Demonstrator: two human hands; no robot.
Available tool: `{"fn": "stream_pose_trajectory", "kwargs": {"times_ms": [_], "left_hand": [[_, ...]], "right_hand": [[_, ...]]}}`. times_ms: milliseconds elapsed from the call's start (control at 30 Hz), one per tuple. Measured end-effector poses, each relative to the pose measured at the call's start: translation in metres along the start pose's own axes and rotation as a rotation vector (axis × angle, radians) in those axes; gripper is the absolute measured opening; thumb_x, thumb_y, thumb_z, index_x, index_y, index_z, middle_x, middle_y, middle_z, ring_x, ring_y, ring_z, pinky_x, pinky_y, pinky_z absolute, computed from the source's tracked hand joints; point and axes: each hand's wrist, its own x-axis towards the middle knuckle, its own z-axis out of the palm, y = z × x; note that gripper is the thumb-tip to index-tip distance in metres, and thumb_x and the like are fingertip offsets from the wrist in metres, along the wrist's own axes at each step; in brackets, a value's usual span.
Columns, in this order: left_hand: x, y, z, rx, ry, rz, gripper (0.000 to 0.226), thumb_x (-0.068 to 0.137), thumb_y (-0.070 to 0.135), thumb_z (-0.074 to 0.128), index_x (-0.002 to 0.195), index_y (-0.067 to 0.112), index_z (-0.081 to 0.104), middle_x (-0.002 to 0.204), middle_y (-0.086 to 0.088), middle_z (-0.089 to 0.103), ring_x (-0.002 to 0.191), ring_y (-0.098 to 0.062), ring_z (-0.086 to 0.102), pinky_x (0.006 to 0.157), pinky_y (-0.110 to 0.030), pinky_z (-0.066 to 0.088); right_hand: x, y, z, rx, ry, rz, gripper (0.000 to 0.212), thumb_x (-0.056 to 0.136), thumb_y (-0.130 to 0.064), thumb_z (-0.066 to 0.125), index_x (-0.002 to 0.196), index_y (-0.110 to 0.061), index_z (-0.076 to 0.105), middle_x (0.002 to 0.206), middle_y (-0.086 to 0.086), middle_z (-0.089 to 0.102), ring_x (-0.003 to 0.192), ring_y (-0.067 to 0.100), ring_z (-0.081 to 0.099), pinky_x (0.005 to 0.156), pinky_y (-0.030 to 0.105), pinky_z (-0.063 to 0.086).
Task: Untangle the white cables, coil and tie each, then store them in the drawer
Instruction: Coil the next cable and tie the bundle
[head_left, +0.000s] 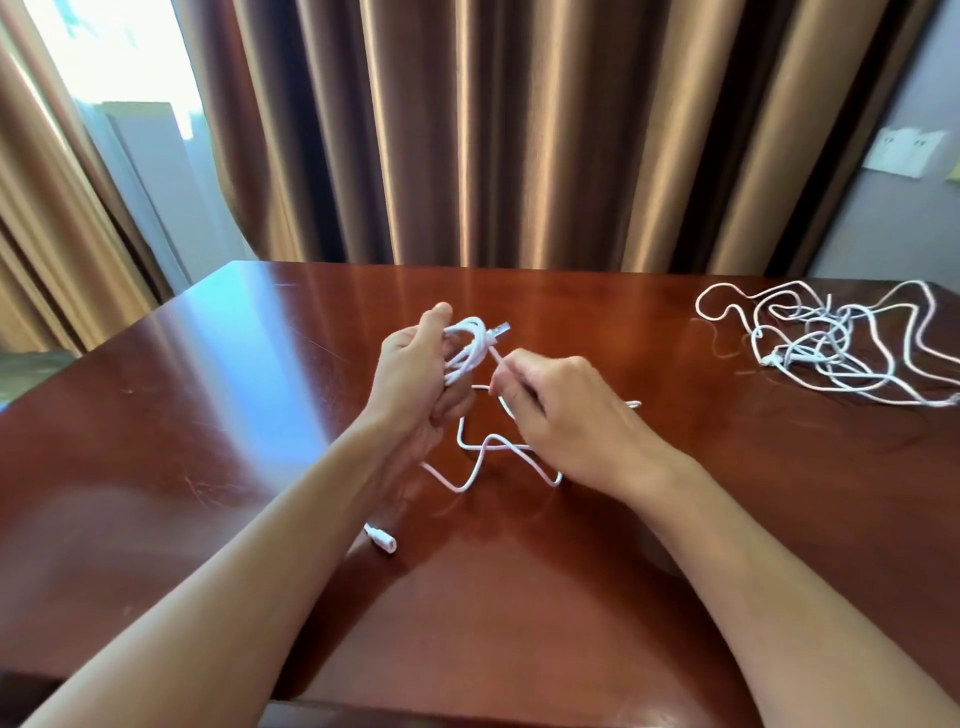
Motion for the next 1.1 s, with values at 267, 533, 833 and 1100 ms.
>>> {"fn": "stream_pose_trajectory", "kwargs": {"times_ms": [267, 533, 833, 1100], "left_hand": [[0.008, -0.014, -0.011, 0.621, 0.329, 0.437, 0.061, 0.103, 0.023, 0.047, 0.046, 0.018, 0.027, 0.04, 0.012, 0.028, 0.043, -0.008, 0.026, 0.05, -0.032, 0.026], [0.008, -0.017, -0.009, 0.766, 0.007, 0.449, 0.066, 0.102, 0.015, 0.052, 0.038, 0.016, 0.036, 0.035, 0.014, 0.033, 0.039, 0.0, 0.03, 0.042, -0.019, 0.025], [-0.01, -0.005, 0.002, 0.433, -0.262, 0.281, 0.073, 0.108, 0.036, 0.03, 0.048, 0.003, 0.052, 0.041, -0.001, 0.047, 0.036, -0.007, 0.041, 0.039, -0.017, 0.031], [-0.013, -0.006, 0.006, 0.168, -0.242, 0.292, 0.068, 0.099, 0.049, 0.034, 0.053, 0.001, 0.045, 0.037, -0.004, 0.037, 0.03, -0.017, 0.035, 0.036, -0.019, 0.026]], "right_hand": [[-0.008, -0.028, 0.003, -0.192, -0.004, -0.32, 0.027, 0.098, -0.034, 0.051, 0.074, -0.021, 0.047, 0.074, 0.009, 0.068, 0.07, 0.038, 0.066, 0.058, 0.035, 0.036], [0.002, -0.008, -0.01, 0.093, 0.128, -0.352, 0.029, 0.098, -0.036, 0.06, 0.087, -0.012, 0.071, 0.077, -0.017, 0.055, 0.068, 0.004, 0.059, 0.061, 0.028, 0.048], [0.002, -0.013, -0.025, 0.908, 0.123, 0.082, 0.015, 0.075, -0.015, 0.081, 0.083, -0.003, 0.074, 0.072, 0.004, 0.074, 0.066, 0.015, 0.071, 0.059, 0.027, 0.058], [0.004, -0.012, -0.005, 0.934, 0.261, 0.125, 0.007, 0.088, -0.021, 0.073, 0.081, -0.019, 0.075, 0.071, -0.006, 0.072, 0.062, 0.01, 0.061, 0.058, 0.022, 0.046]]}}
